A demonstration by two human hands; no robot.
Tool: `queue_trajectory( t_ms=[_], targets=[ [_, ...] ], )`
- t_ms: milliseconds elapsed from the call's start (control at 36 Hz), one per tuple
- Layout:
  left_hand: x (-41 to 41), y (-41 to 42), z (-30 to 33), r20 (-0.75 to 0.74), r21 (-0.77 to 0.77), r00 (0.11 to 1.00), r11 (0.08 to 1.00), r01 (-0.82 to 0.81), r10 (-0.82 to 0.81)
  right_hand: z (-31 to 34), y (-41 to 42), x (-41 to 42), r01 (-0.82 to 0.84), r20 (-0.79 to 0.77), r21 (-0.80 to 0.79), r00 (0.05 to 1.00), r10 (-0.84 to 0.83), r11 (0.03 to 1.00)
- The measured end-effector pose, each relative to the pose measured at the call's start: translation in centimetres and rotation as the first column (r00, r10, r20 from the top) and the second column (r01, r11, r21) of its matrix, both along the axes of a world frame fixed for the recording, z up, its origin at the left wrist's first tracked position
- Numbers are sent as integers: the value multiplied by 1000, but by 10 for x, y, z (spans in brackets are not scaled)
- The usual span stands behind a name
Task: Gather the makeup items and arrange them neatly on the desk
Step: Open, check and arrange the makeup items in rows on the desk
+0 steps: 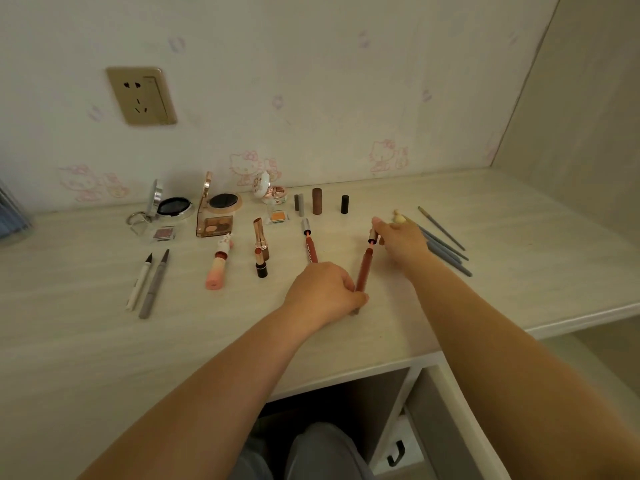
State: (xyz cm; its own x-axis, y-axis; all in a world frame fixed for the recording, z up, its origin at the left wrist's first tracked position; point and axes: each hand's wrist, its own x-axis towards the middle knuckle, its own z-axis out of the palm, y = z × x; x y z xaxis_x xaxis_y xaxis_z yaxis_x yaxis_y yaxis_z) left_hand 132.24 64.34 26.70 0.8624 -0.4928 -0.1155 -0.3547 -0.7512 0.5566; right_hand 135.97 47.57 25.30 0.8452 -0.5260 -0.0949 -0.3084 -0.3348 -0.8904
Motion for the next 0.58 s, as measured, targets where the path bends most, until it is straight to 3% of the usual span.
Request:
queue_trajectory(
  t_ms=[306, 417, 583],
  targets=[
    [16, -17, -3, 86, 58, 991, 992, -110, 105, 4, -2, 16, -130, -126, -221, 987, 104, 966],
    [21, -22, -6, 88, 75, 985, 985, -157, 150, -1, -3, 16, -161, -93, -182, 985, 146, 970],
    [22, -29, -8, 116, 91, 975, 975, -203, 192, -14, -4, 5, -178, -55, -335, 984, 169, 925]
  ],
)
